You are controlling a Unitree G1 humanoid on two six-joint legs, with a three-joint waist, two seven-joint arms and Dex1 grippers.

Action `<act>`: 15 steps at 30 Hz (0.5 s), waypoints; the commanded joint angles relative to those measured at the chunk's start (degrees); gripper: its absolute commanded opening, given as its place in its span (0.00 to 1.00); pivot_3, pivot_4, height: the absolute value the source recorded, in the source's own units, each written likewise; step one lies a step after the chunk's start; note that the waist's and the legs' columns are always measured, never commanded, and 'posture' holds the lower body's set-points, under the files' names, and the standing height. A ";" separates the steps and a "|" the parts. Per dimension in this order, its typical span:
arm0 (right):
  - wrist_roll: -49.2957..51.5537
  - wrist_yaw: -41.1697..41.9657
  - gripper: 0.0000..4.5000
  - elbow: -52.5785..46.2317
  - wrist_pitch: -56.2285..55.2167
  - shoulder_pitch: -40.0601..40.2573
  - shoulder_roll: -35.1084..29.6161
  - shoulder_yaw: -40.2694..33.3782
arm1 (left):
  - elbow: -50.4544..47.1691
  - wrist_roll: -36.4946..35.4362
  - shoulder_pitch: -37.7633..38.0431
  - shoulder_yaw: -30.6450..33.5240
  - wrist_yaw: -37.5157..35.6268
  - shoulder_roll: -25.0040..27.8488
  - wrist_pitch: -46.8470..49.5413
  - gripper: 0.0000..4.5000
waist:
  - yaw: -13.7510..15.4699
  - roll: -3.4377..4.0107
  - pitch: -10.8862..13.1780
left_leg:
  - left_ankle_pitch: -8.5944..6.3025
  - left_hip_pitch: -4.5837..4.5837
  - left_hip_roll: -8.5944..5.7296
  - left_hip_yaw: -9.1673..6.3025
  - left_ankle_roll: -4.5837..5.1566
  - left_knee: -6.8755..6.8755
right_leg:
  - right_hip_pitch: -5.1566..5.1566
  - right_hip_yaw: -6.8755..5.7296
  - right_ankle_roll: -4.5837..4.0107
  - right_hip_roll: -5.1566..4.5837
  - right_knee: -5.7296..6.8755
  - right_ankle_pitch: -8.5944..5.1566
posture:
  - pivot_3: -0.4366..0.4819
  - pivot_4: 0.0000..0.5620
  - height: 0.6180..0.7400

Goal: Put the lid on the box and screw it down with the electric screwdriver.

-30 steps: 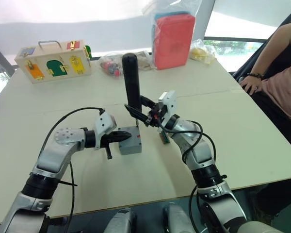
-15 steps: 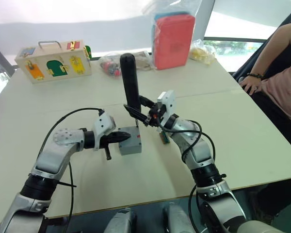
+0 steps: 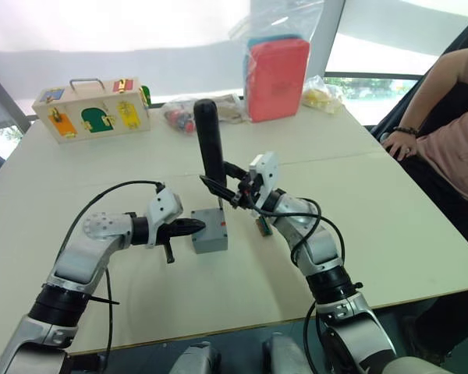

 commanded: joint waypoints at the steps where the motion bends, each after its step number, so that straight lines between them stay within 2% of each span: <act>1: -2.81 -0.94 0.40 6.51 4.25 4.34 -0.40 2.83 | 1.34 1.80 1.01 -0.75 -0.01 0.83 0.07 0.00 | 0.02 0.00 -0.12 | 0.00 0.01 0.00 0.00 0.00 0.00 | 0.01 0.01 0.00 0.00 0.00 0.00 | 0.48 0.27 1.00; 6: -2.96 -1.61 0.40 6.07 4.00 6.02 -0.20 3.41 | 2.00 2.73 1.15 -1.21 0.00 0.76 -0.64 0.00 | 0.18 0.08 -0.42 | -0.07 0.30 0.03 -0.03 0.03 -0.04 | 0.12 0.05 0.01 0.00 -0.10 -0.07 | 0.48 0.27 1.00; 10: -3.37 -2.17 0.40 6.22 4.00 6.36 -0.28 3.51 | 2.72 3.68 1.19 -1.60 0.09 0.57 -1.58 0.00 | 0.31 0.27 -0.69 | -0.22 0.85 0.06 -0.06 0.10 -0.18 | 0.71 0.05 0.06 0.09 -0.32 -0.22 | 0.48 0.27 1.00; 15: -3.62 -2.22 0.40 6.46 3.65 6.39 -0.26 3.53 | 3.56 4.17 0.83 -1.94 -0.06 0.41 -2.23 0.00 | 0.36 0.41 -0.95 | -0.24 0.89 0.15 -0.11 0.11 -0.27 | 0.80 0.05 0.06 0.19 -0.52 -0.22 | 0.48 0.27 1.00</act>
